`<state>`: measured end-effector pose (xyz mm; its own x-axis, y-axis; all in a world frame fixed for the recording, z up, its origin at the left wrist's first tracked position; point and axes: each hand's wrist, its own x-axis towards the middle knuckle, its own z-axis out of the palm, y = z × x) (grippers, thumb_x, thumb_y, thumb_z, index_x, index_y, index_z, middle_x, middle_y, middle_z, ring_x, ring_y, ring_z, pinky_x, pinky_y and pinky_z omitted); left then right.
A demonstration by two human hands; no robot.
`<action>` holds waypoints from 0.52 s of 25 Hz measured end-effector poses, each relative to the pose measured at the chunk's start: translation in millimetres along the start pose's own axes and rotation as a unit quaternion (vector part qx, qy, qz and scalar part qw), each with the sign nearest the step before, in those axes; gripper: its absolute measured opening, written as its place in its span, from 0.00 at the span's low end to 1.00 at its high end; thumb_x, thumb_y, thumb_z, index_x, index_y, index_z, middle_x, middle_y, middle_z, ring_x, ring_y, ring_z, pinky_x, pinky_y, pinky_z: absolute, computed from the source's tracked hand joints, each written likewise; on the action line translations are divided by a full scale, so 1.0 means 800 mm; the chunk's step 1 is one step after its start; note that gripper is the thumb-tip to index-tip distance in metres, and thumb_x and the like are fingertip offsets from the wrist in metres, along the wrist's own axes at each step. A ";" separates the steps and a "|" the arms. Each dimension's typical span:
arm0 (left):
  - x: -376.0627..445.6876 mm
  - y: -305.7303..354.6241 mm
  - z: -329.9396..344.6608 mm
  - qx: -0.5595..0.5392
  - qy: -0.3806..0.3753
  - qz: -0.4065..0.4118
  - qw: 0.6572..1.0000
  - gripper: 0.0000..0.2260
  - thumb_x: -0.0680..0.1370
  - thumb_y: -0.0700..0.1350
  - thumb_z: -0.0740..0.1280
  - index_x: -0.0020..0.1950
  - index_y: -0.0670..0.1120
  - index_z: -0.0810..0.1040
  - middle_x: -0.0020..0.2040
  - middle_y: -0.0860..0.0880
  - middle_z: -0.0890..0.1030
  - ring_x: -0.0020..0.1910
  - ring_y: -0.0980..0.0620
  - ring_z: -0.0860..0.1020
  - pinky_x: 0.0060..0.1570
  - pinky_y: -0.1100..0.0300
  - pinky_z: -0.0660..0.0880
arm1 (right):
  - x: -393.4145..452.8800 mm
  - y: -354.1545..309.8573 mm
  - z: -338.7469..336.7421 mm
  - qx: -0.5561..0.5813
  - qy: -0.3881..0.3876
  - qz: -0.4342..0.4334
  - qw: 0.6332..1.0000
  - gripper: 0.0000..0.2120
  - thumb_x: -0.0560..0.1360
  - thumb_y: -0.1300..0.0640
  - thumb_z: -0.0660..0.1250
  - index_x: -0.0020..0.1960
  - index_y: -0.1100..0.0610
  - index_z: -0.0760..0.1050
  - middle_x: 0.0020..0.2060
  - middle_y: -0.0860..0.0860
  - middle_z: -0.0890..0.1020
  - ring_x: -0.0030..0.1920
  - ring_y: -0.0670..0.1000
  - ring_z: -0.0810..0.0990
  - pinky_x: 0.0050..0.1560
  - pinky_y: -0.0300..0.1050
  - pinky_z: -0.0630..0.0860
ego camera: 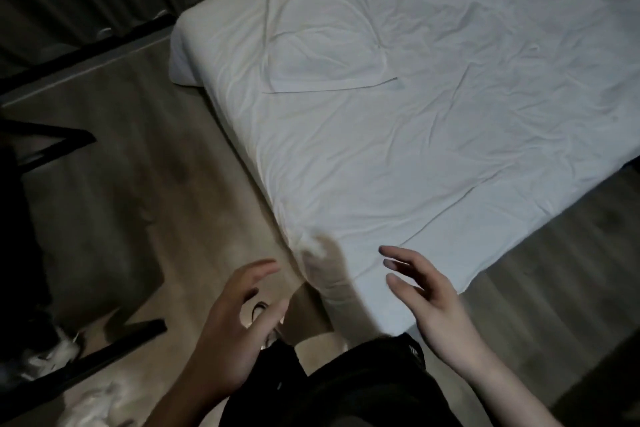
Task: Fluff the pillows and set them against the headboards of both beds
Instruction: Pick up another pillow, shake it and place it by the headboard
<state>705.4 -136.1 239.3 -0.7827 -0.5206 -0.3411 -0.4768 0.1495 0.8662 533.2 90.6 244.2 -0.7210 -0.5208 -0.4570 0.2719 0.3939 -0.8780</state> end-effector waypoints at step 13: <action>0.114 -0.003 -0.212 0.011 -0.094 0.062 0.994 0.15 0.80 0.46 0.71 0.67 0.55 0.79 0.68 0.62 0.78 0.70 0.65 0.73 0.67 0.63 0.68 | 0.033 -0.086 0.175 0.004 0.068 -0.015 0.998 0.16 0.80 0.53 0.69 0.66 0.42 0.78 0.67 0.39 0.80 0.70 0.39 0.75 0.68 0.44 0.73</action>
<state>703.1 -326.4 267.8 -0.8962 -0.3306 -0.2959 -0.3786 0.2224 0.8984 584.8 -56.3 273.0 -0.8081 -0.4245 -0.4083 0.2548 0.3730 -0.8922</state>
